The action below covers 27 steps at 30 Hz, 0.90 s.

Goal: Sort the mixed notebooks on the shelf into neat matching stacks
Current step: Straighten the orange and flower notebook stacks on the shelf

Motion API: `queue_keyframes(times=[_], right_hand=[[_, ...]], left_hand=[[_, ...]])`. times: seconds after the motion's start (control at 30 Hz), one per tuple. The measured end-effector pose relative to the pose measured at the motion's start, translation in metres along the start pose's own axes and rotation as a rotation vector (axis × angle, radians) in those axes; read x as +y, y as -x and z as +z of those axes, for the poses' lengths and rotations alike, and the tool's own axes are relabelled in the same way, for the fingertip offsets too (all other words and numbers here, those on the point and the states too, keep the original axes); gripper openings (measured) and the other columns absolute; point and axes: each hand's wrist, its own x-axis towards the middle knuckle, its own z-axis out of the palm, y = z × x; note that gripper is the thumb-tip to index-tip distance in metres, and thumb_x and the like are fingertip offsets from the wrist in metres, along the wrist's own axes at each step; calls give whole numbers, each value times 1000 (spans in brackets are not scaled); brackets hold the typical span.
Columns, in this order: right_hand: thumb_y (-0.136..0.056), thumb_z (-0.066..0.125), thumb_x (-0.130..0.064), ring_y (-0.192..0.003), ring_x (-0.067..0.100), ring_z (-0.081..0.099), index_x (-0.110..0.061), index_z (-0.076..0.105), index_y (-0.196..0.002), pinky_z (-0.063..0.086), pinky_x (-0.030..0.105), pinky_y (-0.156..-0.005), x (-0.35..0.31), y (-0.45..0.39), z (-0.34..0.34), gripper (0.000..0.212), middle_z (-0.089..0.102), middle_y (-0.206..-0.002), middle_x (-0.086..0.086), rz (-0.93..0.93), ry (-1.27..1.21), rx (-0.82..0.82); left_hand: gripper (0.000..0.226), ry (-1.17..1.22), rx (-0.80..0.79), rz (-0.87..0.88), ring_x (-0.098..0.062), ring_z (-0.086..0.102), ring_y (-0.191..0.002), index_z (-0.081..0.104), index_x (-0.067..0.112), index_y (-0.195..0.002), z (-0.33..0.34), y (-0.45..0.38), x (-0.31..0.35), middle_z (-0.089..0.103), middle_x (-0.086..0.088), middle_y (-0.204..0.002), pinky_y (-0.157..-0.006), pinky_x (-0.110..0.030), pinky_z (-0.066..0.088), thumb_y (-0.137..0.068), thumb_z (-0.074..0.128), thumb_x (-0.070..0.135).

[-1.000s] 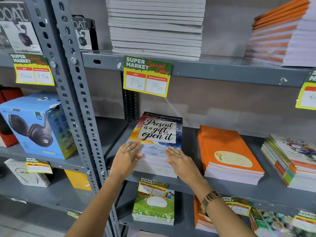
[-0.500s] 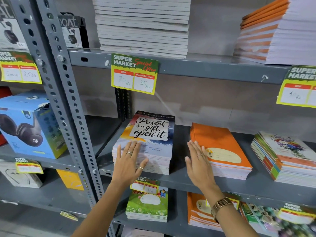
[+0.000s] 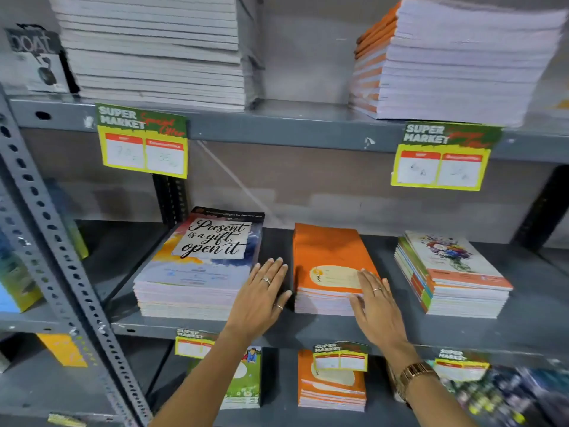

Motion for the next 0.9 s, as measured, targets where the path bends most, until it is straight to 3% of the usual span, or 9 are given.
queue_keyframes(times=[0.03, 0.1, 0.17, 0.23, 0.33, 0.63, 0.9], right_hand=[[-97, 43, -31, -142, 20, 27, -13, 33, -143, 7, 32, -117, 9, 0, -2, 50, 34, -152, 4, -9, 14, -11], [-98, 38, -32, -142, 20, 25, -17, 32, -144, 8, 32, -117, 21, 0, -5, 49, 30, -154, 2, -30, 53, -37], [-99, 35, -34, -143, 19, 22, -21, 29, -146, 11, 32, -117, 31, -1, -8, 49, 26, -155, -1, -49, 68, -71], [-100, 31, -36, -145, 15, 17, -25, 24, -147, 11, 30, -118, 40, -2, -8, 49, 22, -156, -4, -84, 83, -113], [-101, 27, -36, -145, 10, 11, -27, 18, -148, 9, 25, -117, 48, -3, -6, 49, 18, -157, -8, -132, 113, -142], [-100, 33, -32, -144, 9, 17, -27, 26, -146, 8, 18, -107, 56, -5, 0, 46, 26, -155, -9, -157, 114, -80], [-99, 41, -24, -143, 12, 24, -22, 34, -143, 13, 21, -112, 52, -3, -3, 45, 34, -152, -4, -156, 88, -68]], left_hand=[[50, 19, -3, 16, -33, 51, -123, 49, 3, -126, 5, -5, 8, 54, -15, -133, -101, -55, 36, -85, 61, 29], [53, 49, -35, 24, -29, 36, -134, 36, 6, -136, 15, -13, 17, 41, -13, -145, -113, -43, 15, -93, 46, 34], [55, 55, -85, 23, -22, 19, -142, 20, 12, -143, 27, -21, 24, 23, -7, -153, -113, -32, -4, -96, 29, 40], [55, 64, -115, 15, -18, 12, -143, 13, 15, -144, 37, -26, 31, 17, -4, -156, -111, -27, -7, -97, 24, 41], [50, 91, -141, -26, -15, 10, -144, 14, 19, -144, 47, -30, 37, 18, 0, -155, -112, -25, -5, -98, 24, 37], [47, 156, -129, -116, -13, 17, -142, 25, 24, -142, 51, -30, 41, 29, 4, -152, -113, -31, 28, -97, 35, 32], [50, 135, -146, -110, -12, 17, -142, 22, 25, -142, 55, -29, 38, 28, 6, -152, -110, -30, 31, -96, 41, 28]])
